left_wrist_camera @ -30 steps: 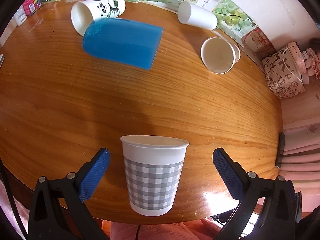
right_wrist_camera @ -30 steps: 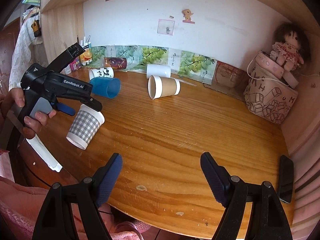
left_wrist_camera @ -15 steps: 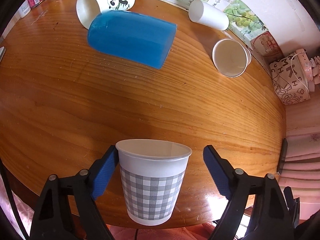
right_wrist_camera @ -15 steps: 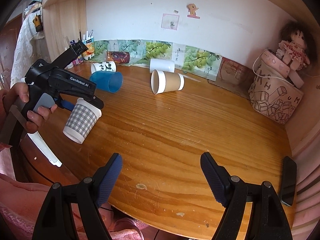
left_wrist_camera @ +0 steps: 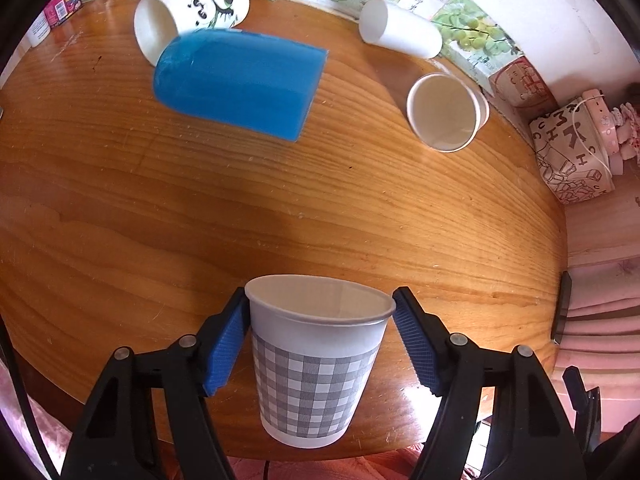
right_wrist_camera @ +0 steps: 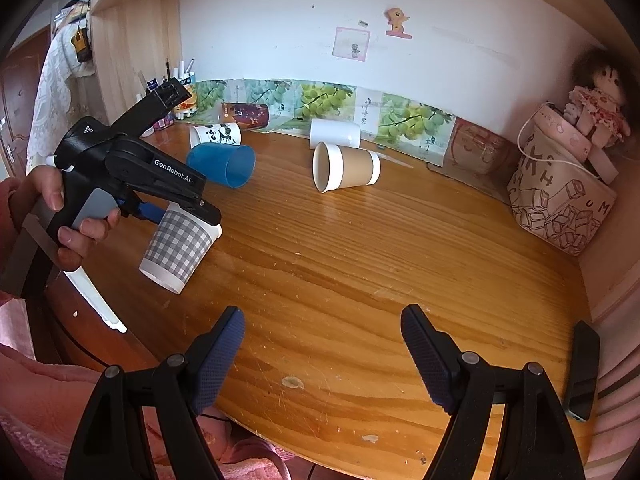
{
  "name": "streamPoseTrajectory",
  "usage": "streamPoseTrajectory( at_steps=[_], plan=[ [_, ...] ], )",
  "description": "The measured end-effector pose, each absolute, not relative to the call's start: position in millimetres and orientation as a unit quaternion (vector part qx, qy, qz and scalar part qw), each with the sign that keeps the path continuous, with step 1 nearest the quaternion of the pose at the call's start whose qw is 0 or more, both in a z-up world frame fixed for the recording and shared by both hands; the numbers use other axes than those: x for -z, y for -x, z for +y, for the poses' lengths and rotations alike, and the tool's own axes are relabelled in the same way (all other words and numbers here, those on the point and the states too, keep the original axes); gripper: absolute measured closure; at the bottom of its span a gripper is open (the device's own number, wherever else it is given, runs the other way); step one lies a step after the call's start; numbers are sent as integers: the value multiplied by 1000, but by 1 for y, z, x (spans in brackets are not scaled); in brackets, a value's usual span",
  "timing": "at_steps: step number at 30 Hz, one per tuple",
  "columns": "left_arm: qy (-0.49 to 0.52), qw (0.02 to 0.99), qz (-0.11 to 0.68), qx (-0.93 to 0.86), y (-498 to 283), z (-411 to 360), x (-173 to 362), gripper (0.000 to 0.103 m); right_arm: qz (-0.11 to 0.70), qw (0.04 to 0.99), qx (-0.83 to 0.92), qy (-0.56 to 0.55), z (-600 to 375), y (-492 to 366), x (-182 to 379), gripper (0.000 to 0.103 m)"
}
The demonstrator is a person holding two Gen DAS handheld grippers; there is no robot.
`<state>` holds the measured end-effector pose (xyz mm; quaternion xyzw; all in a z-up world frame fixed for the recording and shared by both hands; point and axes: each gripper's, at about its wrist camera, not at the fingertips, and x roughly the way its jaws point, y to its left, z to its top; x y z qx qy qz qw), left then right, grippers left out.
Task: Flip cup upright
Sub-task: 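Grasp the upright checkered cup with the left gripper and lift it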
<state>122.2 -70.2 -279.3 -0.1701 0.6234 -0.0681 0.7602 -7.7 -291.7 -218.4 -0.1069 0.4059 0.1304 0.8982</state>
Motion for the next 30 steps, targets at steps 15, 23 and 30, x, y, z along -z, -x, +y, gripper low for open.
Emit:
streamPoseTrajectory(
  at_steps=[15,23,30],
  plan=[
    [147,837,510,133,-119,-99,241,28,400,901,-128,108,-294,11,217,22],
    [102,877,442,155,-117,-109,241,28,404,899,-126,115,-295,13,219,22],
    [84,904,385,164,-106,-119,248,28,410,894,-128,124,-294,16,221,22]
  ],
)
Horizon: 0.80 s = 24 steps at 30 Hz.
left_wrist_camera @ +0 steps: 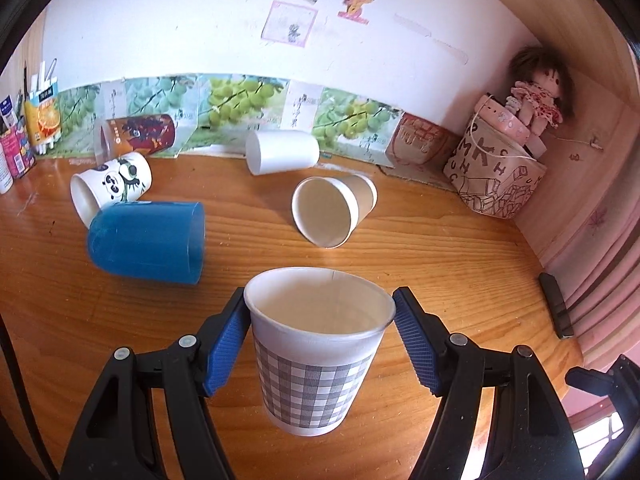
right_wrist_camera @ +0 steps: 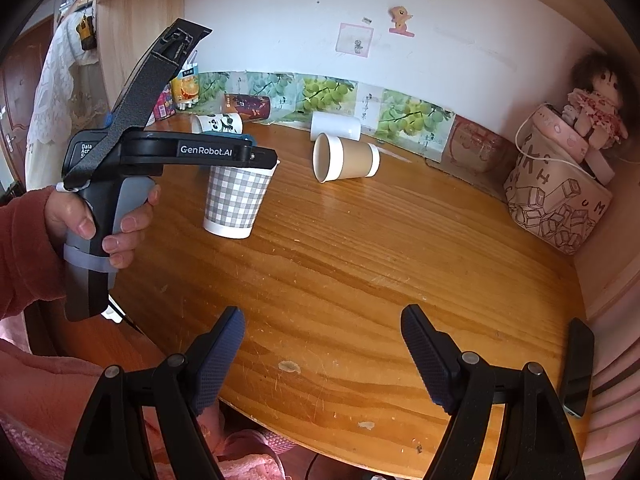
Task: Flip cup upright
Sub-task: 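Grasp the upright checkered cup with the left gripper and lift it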
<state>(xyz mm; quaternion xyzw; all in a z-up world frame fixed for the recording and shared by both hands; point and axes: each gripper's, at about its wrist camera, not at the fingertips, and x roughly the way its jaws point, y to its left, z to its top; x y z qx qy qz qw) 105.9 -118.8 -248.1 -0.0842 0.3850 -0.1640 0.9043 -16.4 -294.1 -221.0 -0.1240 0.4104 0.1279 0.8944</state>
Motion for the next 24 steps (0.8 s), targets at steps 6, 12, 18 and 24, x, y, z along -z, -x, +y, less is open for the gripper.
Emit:
streamPoseTrajectory(
  at_steps=[6,12,18,24],
  plan=[
    [80,913,370,151,-97,-121,251,28,415,892,-129,125,-293,19,223,22],
    [68,917,367,140,-87,-122,257,28,418,890,-132,127,-291,17,224,22],
    [45,922,359,136,-78,-129,258,27,418,888,-139,130,-288,19,224,22],
    [44,919,366,138,-69,-132,260,27,418,887,-144,133,-285,23,225,22]
  ],
)
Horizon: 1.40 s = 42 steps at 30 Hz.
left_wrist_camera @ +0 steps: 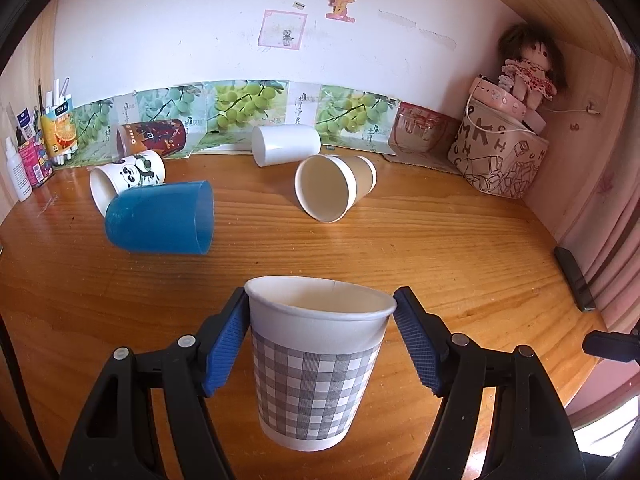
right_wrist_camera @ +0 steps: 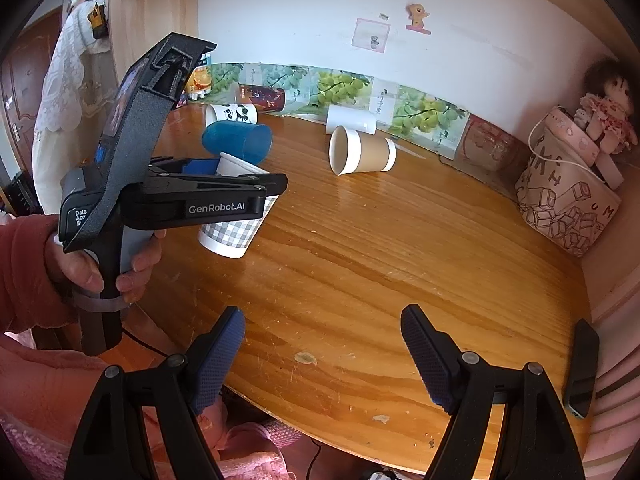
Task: Flip cup upright
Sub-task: 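Grasp the upright checkered cup with the left gripper and lift it, then set the checkered cup upright on the desk and open the left gripper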
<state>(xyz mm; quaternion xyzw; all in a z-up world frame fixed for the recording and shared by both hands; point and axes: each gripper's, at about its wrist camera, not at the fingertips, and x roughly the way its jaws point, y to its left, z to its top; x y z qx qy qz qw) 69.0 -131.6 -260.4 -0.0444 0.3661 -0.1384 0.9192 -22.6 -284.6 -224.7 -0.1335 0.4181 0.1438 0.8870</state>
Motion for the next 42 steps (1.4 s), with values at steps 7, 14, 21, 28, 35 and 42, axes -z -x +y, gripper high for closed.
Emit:
streamPoseTrajectory(
  at_steps=[7,14,21,28,35,42],
  plan=[
    [44,922,359,136,-67,-131,255,27,418,887,-141,133,-284,26,225,22],
    [45,923,358,133,-68,-131,253,27,416,888,-140,134,-285,30,225,22],
    [33,920,364,143,-62,-136,252,27,414,891,-134,128,-288,31,223,22],
    [34,914,379,141,-55,-138,253,18,417,891,-138,120,-288,31,224,22],
    [34,911,389,131,-49,-132,249,16,417,890,-144,111,-288,29,225,22],
    [26,909,400,115,-44,-125,234,16,405,900,-146,73,-293,21,217,22]
  ],
)
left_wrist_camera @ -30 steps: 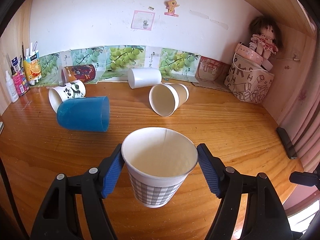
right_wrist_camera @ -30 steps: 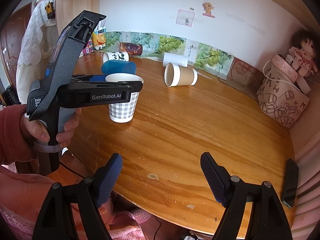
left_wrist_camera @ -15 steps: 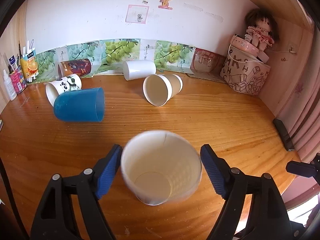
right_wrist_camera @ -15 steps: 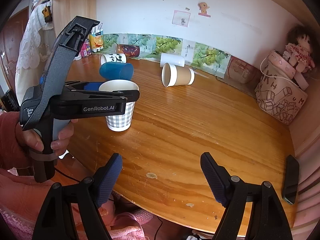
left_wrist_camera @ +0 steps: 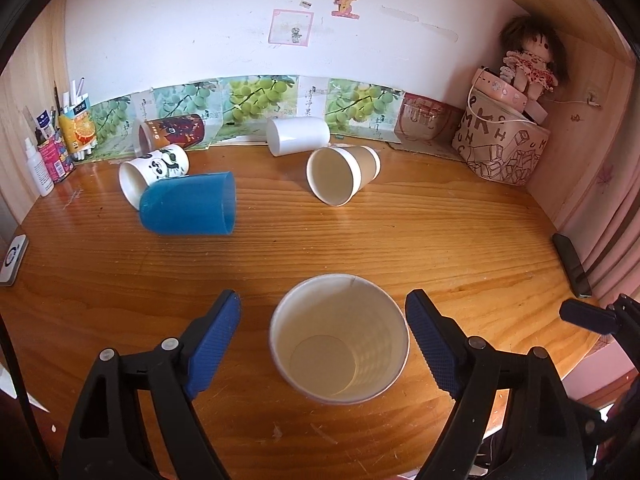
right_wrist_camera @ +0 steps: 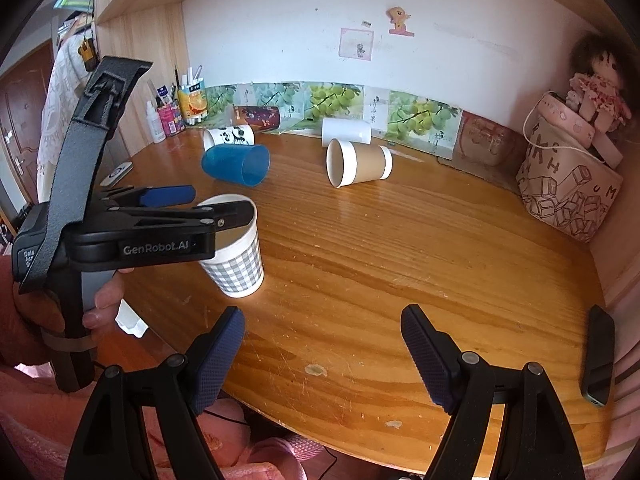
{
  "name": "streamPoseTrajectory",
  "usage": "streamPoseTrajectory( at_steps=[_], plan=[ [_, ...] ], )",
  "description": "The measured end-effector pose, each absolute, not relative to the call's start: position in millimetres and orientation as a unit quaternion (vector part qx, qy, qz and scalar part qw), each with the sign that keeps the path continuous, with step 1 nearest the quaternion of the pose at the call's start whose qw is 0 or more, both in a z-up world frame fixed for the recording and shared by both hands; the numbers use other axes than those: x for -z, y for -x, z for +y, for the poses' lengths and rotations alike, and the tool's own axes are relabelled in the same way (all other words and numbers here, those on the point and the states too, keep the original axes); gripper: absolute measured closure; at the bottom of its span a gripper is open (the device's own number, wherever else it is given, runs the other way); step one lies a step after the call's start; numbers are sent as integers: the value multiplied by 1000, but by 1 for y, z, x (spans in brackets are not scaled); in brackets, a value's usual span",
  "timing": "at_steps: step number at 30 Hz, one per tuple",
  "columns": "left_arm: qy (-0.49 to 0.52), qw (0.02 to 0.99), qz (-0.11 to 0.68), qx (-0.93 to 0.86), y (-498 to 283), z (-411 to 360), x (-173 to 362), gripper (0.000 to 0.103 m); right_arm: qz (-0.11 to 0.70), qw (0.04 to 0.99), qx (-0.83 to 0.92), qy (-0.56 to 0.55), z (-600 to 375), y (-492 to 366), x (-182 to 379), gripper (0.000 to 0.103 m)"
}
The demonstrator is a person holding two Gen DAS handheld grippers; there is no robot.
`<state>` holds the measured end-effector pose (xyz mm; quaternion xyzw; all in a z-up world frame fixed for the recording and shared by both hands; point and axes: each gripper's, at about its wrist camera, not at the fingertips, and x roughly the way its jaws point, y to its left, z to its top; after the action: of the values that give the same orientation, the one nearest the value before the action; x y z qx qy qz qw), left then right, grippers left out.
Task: Flip cup upright
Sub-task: 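Set the checkered cup upright on the desk and open the left gripper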
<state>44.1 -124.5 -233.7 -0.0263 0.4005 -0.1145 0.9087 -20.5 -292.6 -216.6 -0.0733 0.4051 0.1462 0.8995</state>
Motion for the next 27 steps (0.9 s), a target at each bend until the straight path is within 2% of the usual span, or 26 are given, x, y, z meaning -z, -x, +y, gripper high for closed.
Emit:
streamPoseTrajectory(
  at_steps=[11,19,27],
  plan=[
    [-6,911,406,66,-36,-104,187,16,393,907,-149,35,-281,-7,188,22],
    [2,913,405,47,-28,-75,150,16,366,918,-153,7,-265,-15,140,21],
    [-23,933,355,49,-15,-58,113,16,313,942,-118,6,-243,-1,94,21]
  ],
)
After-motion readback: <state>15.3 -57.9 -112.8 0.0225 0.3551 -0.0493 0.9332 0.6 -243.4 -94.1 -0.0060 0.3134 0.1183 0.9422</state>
